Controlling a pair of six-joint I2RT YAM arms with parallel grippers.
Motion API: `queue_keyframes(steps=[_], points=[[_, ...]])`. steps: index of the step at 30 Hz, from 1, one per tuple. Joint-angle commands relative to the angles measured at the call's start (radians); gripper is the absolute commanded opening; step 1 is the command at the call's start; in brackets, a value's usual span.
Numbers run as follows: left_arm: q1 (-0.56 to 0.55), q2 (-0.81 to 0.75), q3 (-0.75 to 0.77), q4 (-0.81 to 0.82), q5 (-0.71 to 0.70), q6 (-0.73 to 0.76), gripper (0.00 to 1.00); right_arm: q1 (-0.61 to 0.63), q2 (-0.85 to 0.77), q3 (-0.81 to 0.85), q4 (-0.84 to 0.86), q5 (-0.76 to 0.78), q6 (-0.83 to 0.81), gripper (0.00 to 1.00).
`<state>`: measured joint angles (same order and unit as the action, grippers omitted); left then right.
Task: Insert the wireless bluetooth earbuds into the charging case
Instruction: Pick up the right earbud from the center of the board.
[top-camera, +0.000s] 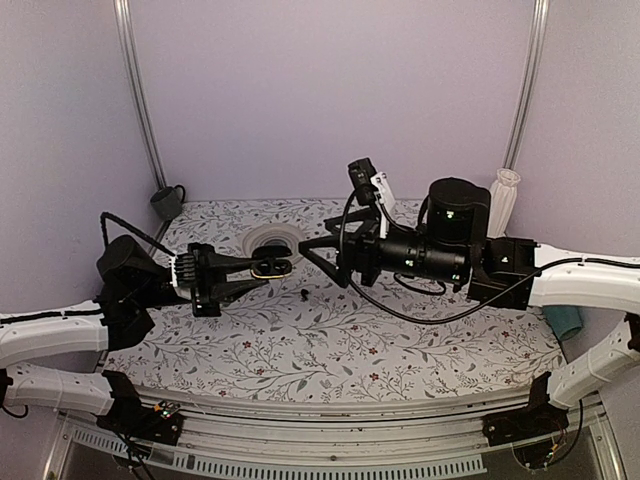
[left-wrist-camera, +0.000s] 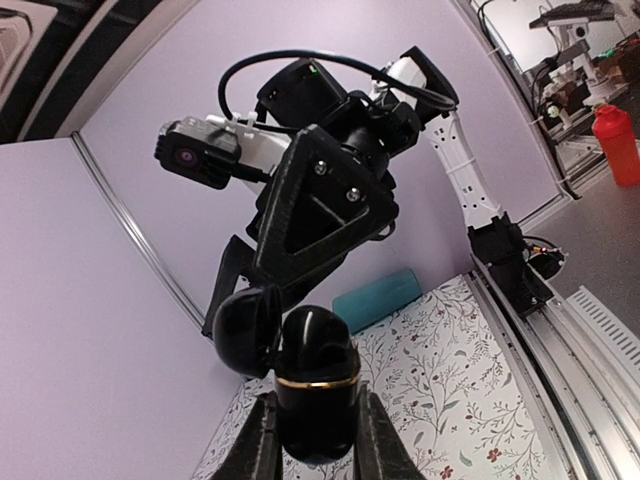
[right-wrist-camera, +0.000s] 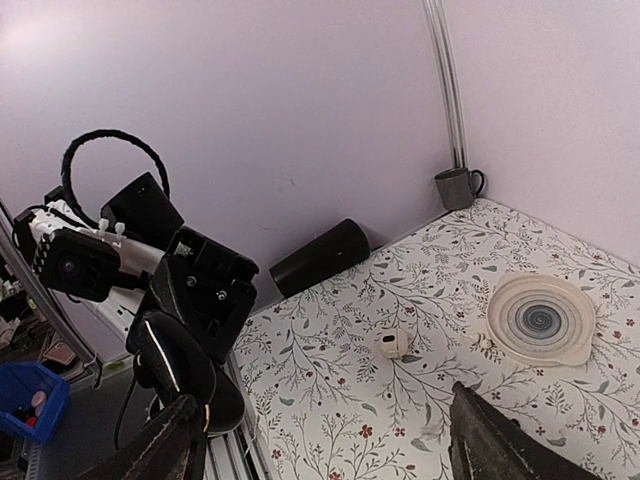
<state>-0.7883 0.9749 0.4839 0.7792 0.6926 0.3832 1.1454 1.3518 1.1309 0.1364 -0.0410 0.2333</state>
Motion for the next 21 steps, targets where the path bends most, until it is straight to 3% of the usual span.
queue_keyframes(steps=[1,5,7,16,21], points=[[-0.019,-0.003,0.031,-0.009,0.001,0.016,0.00,0.007,-0.024,-0.015,0.036,-0.023,0.000,0.84],[-0.020,0.007,0.035,-0.008,-0.008,0.017,0.00,0.029,-0.034,-0.022,0.039,-0.012,-0.027,0.82],[-0.019,0.011,0.031,0.000,-0.047,0.016,0.00,0.034,-0.046,-0.025,0.040,-0.015,-0.037,0.75],[-0.025,0.019,0.007,0.044,-0.146,0.034,0.00,0.057,-0.014,-0.015,0.046,-0.069,0.010,0.30],[-0.030,0.027,0.007,0.050,-0.155,0.042,0.00,0.062,0.042,0.024,0.066,-0.081,0.042,0.26]])
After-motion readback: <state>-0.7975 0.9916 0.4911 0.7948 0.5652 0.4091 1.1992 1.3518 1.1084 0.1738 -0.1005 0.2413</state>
